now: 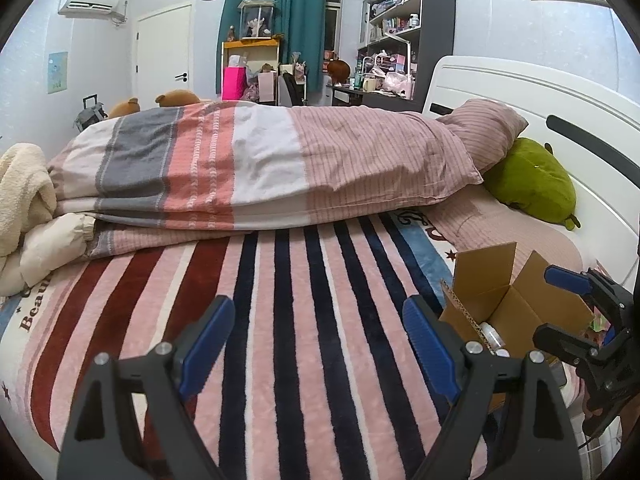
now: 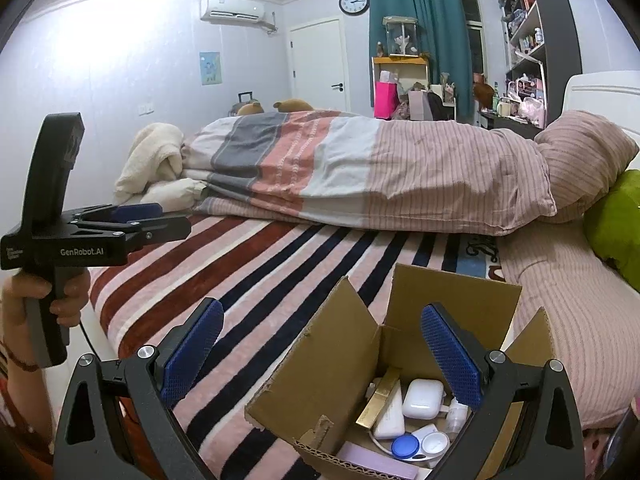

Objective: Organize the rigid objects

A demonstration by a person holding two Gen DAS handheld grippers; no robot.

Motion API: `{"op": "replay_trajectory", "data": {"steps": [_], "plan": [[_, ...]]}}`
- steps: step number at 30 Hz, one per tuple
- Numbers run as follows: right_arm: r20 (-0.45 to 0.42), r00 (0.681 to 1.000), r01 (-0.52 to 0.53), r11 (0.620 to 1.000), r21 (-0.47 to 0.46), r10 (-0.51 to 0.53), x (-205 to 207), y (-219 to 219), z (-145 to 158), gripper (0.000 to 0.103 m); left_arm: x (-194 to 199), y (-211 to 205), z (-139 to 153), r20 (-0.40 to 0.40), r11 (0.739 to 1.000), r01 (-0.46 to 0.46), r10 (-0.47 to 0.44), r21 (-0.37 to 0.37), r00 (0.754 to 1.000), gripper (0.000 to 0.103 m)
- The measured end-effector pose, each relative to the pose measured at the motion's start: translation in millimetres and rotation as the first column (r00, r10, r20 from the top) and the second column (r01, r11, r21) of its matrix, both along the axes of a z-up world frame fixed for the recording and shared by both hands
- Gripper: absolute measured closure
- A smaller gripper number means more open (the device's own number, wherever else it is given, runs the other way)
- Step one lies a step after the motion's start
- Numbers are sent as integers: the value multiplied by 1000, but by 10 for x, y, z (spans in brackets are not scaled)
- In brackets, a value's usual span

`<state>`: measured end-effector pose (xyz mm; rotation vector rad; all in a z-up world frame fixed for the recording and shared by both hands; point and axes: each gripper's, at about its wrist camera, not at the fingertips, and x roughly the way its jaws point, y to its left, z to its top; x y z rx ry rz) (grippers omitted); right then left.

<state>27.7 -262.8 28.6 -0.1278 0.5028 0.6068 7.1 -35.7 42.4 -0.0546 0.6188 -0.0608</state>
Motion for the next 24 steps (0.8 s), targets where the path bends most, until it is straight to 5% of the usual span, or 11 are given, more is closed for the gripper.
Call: {"op": "replay_trajectory", "data": {"steps": [24], "plan": [[-13, 1000, 22, 1000, 7, -22, -68, 74, 12, 3, 0, 12, -23, -1, 1000, -12, 12, 7, 1000, 18]]}}
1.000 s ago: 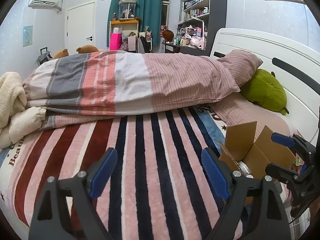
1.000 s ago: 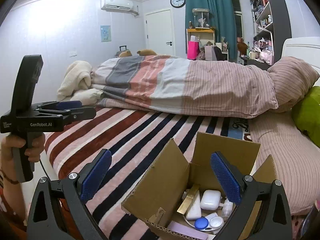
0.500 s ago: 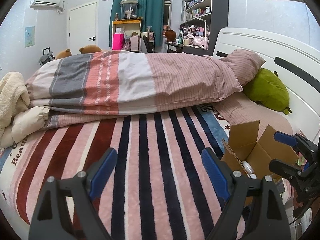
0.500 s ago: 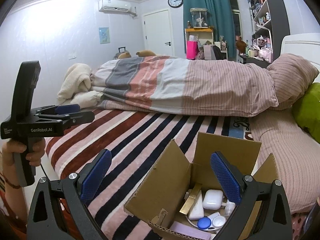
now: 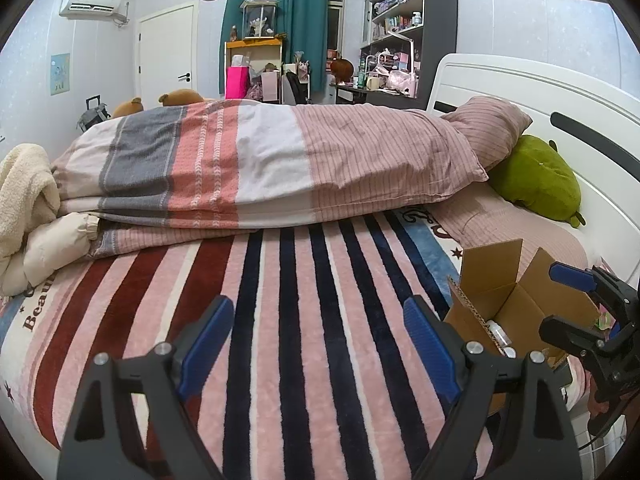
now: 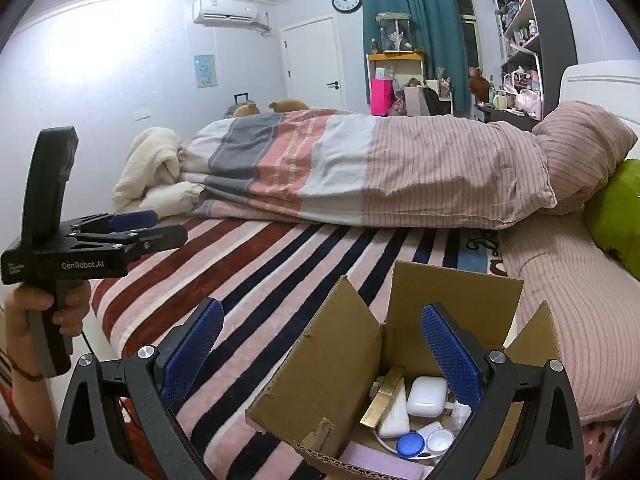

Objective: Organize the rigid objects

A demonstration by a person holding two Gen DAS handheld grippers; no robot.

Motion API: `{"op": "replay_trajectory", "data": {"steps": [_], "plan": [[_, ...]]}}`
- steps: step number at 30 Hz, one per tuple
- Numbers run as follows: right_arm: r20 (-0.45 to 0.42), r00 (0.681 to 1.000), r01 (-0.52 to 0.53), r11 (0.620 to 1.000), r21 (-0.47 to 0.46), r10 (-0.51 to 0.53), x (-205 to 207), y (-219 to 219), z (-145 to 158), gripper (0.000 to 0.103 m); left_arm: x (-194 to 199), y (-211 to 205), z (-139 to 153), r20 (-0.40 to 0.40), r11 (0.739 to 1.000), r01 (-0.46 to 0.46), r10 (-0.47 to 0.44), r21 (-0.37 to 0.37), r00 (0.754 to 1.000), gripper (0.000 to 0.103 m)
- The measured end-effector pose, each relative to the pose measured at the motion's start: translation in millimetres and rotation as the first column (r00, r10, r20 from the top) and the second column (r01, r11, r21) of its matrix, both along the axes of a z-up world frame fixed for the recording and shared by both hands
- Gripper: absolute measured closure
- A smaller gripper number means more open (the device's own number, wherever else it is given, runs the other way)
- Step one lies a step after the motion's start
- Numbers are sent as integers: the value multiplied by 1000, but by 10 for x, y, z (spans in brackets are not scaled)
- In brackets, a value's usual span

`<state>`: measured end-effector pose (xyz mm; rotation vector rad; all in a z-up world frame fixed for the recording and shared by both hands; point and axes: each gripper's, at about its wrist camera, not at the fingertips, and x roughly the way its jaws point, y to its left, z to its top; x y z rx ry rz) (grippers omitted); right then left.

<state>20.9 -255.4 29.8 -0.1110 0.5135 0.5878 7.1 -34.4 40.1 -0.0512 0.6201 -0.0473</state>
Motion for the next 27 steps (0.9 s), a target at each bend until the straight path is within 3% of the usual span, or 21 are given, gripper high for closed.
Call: {"op": "replay_trajectory", "data": {"steps": [27], "plan": [[-11, 1000, 16, 1000, 6, -15, -32, 60, -22, 3, 28, 103, -65, -8, 1000, -4, 4, 0, 1000, 18]]}}
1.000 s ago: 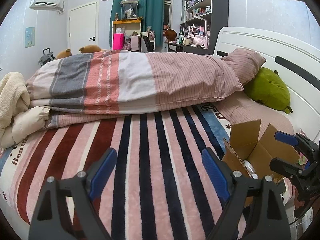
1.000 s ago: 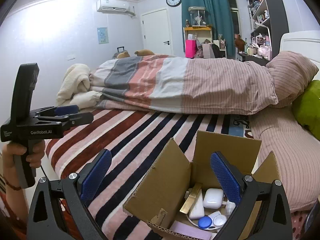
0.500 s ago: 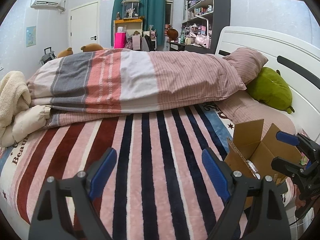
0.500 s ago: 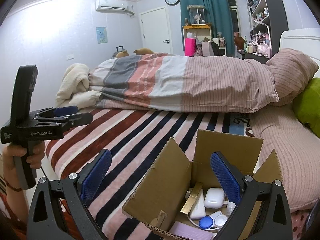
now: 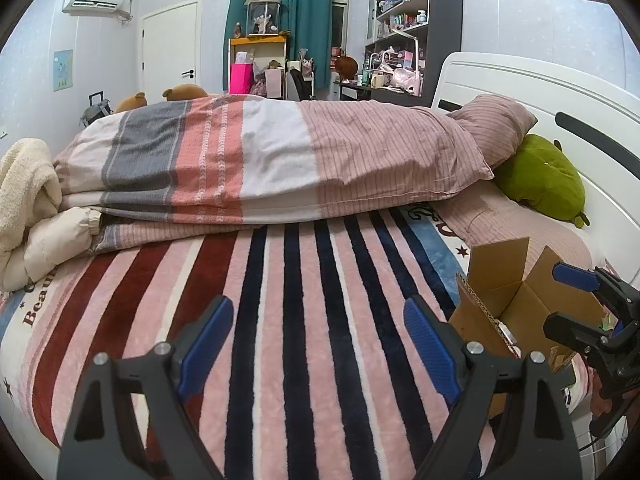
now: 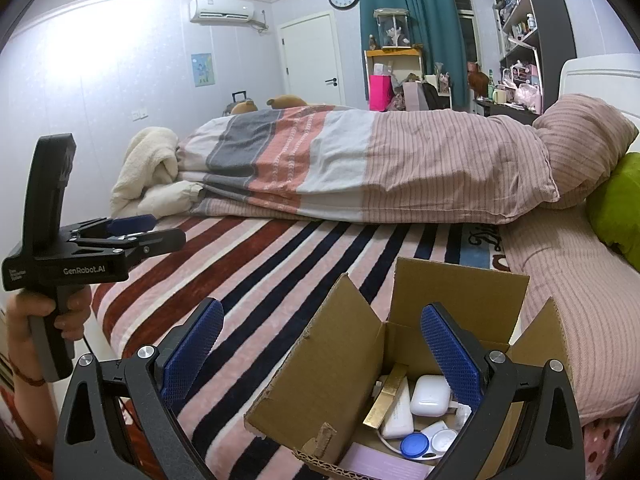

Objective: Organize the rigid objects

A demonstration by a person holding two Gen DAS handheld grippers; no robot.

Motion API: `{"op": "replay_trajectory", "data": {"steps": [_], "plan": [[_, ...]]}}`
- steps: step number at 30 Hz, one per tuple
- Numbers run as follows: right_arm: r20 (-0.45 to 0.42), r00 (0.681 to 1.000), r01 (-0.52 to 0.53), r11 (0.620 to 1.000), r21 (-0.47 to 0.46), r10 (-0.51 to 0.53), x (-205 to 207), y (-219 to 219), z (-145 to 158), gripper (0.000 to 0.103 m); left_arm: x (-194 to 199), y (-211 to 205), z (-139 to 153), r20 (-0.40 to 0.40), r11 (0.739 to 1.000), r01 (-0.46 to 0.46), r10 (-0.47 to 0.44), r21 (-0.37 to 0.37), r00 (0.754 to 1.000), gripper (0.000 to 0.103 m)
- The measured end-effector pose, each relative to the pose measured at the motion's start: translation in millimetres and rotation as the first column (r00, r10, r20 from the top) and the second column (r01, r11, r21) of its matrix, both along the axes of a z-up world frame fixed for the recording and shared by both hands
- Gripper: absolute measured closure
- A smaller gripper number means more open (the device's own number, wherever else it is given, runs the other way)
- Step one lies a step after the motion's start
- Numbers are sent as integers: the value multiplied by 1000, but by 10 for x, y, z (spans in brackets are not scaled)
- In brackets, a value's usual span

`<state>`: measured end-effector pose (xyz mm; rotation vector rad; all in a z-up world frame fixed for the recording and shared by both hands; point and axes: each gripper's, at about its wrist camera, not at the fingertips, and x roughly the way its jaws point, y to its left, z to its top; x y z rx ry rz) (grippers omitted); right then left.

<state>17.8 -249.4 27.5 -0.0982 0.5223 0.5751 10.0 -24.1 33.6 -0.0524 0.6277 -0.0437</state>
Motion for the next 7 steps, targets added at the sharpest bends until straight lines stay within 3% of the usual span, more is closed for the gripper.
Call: {"op": "replay_trajectory", "data": {"steps": [7], "plan": [[-2, 1000, 4, 1000, 2, -4, -15, 19, -17, 3, -2, -5, 3, -1, 1000, -2, 2, 0, 1000, 18]]}}
